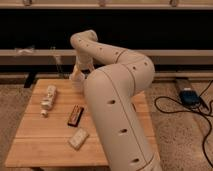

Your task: Place the ceramic cup in the ceramic bowl

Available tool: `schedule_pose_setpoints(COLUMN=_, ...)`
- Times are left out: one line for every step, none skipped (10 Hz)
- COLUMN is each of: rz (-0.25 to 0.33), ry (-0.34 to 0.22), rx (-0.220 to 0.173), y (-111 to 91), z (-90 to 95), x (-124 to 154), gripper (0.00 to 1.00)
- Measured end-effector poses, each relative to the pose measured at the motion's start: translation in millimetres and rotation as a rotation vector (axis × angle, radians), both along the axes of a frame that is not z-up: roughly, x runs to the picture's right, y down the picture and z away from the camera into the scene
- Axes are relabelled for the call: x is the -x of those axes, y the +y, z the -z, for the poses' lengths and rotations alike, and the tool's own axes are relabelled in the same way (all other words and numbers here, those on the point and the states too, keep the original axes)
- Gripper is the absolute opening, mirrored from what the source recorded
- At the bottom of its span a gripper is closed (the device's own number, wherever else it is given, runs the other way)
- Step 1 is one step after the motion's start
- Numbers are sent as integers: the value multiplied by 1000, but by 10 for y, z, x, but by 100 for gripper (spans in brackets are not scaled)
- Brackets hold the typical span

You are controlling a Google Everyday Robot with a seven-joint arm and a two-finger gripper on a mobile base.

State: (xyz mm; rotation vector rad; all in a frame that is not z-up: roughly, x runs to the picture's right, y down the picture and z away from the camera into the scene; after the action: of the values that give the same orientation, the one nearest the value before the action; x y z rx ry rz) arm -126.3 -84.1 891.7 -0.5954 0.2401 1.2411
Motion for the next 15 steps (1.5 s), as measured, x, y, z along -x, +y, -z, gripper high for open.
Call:
schedule_pose_setpoints(rz=-5, ry=-1, rx=0, y=5, z=-64, x=17, gripper=80)
schedule_pose_setpoints(rz=-6, ry=0, rx=0, y=21, z=-110, x=28, gripper=80)
schedule_pose_setpoints(rz=-8, ry=1, rx=-3, y=19, z=-137, x=46, gripper=80)
schedule_pose_setpoints(rz=-9, ry=5, rx=-4, y=27, z=-182, x=58, gripper=80)
schedule_pose_setpoints(rz=-11, ry=10, rx=-7, y=23, z=-230, x=78, gripper=80)
schedule_pose_setpoints(rz=-12, ry=15, rx=-7, y=28, z=-266, x=77, gripper=80)
schedule_pose_setpoints(rz=-13, ry=19, rx=-10, y=24, z=-305, x=88, gripper=80)
schedule_pose_setpoints(rz=-13, ry=25, rx=-12, y=21, z=-358, x=95, gripper=80)
schedule_pose_setpoints(rz=-11, ry=34, rx=-9, y=38, z=-409, x=79, gripper=80)
schedule_pose_setpoints(rz=-8, ry=41, rx=-7, y=53, z=-449, x=67, gripper=80)
schedule_pose_setpoints(rz=-5, ry=49, rx=-5, y=81, z=-513, x=60, gripper=80)
schedule_pose_setpoints(rz=-2, ry=53, rx=-5, y=93, z=-551, x=64, gripper=80)
schedule_pose_setpoints(rz=3, ry=55, rx=-1, y=118, z=-588, x=67, gripper=78)
schedule_pose_setpoints(rz=11, ry=50, rx=4, y=137, z=-611, x=71, gripper=70)
schedule_pose_setpoints(rz=17, ry=40, rx=9, y=155, z=-608, x=73, gripper=61)
